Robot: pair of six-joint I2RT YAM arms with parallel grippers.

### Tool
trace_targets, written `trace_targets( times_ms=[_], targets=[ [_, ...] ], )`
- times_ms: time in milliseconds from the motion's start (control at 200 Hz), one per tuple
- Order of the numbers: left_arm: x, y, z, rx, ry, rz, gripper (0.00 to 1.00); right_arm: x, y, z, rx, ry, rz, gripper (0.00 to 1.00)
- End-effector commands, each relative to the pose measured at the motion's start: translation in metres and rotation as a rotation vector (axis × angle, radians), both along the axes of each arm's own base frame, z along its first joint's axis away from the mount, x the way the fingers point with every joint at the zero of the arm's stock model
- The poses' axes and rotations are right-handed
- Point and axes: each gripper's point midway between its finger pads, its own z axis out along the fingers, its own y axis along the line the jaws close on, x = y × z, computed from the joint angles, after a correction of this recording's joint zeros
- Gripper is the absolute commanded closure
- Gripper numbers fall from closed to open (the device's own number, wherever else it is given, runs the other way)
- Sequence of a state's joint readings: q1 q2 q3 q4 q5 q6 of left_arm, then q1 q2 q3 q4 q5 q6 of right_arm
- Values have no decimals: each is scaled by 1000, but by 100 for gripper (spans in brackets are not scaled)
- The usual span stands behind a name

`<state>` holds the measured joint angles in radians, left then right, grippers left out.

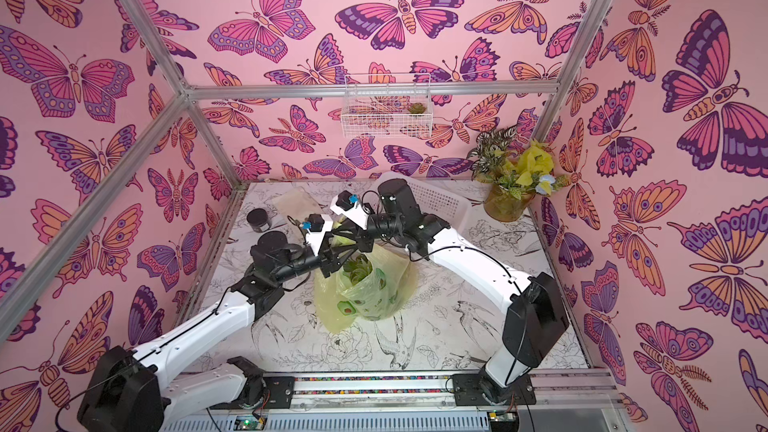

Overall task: Place the pineapple into a plastic bag & tie a knot
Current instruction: Cross the plastic bag at the center of the board.

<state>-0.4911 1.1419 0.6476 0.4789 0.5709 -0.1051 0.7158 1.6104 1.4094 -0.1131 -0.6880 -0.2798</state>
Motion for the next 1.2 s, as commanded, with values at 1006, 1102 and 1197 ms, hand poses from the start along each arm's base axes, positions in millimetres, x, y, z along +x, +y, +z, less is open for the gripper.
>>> trace_targets(
  times_ms=[1006,1102,1197],
  targets=[
    [5,-2,-2,-20,-127,5,100,22,-67,40,6,640,-619,19],
    [5,-2,-5,-18,-121,6,100,24,-58,34,10,665,-611,18],
    [5,-3,-7,-16,-117,1,100,25,-49,30,10,691,-594,17]
  ],
)
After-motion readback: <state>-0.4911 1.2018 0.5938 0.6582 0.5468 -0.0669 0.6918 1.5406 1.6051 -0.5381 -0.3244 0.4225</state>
